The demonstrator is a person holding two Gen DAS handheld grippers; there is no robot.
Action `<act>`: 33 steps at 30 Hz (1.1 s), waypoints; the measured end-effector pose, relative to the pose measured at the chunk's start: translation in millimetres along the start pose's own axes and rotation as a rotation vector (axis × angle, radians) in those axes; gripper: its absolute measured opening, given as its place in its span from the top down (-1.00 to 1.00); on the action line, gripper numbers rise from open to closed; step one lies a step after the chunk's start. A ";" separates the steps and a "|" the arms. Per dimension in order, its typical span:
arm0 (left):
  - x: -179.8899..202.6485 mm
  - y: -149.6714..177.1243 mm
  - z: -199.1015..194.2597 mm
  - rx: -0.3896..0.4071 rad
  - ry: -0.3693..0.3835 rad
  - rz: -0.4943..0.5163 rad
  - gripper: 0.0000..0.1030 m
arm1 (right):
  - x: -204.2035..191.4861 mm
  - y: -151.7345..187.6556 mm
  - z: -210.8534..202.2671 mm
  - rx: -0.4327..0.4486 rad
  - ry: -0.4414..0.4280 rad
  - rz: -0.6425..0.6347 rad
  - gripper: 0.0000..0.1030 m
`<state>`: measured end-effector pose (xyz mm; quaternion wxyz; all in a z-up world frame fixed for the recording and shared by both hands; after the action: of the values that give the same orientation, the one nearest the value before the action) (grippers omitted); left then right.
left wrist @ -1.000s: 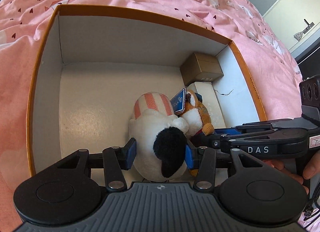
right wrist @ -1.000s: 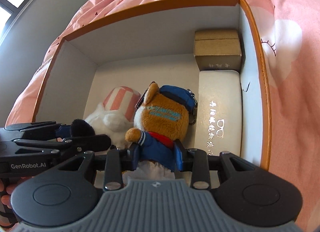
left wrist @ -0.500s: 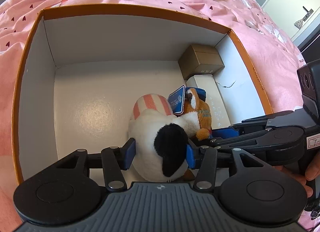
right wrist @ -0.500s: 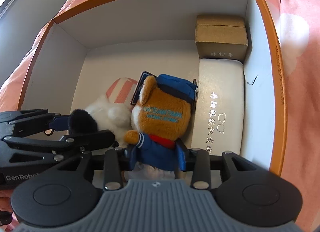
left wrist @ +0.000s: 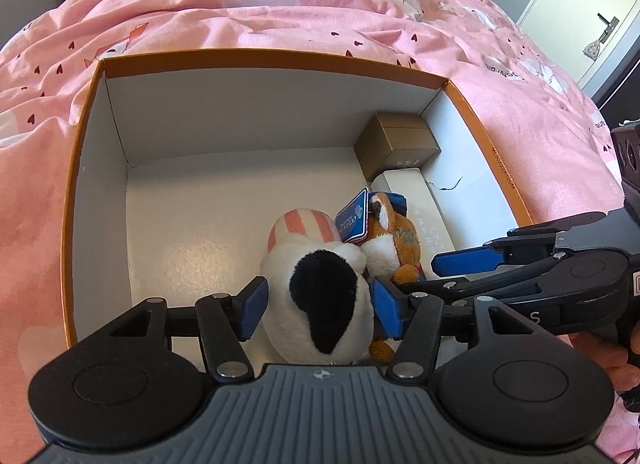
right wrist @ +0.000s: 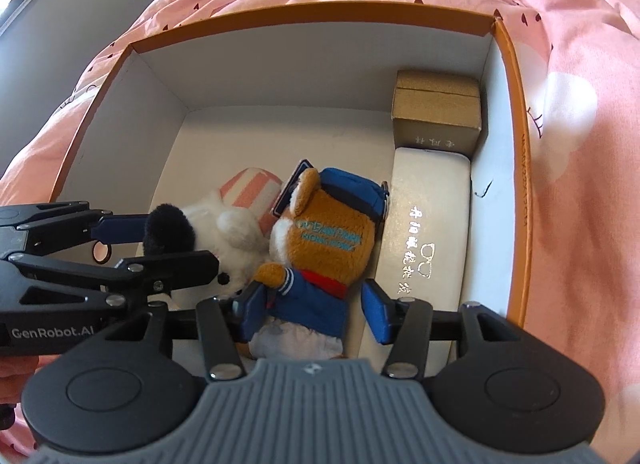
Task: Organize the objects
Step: 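Carry both plush toys over the box and lower them inside, then open both grippers to release the plush toys in the box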
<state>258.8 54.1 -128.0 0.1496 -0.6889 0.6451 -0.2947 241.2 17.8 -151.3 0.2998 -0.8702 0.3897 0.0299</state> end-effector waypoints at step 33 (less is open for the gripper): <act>-14.3 14.9 -1.2 -0.064 0.003 -0.181 0.25 | 5.6 0.3 -9.0 0.014 0.015 -0.017 0.39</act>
<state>246.3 66.5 -138.8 0.0994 -0.7485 0.5894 -0.2872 243.2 9.0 -145.8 0.3034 -0.8717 0.3845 0.0181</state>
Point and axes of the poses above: each gripper's, at about its wrist camera, not at the fingertips, and z roughly the way its jaws point, x to its right, y to its underside, the point moved 10 cm from there along z, roughly the way its jaws point, and after that the axes turned 8 degrees about x, right-handed, at the moved point
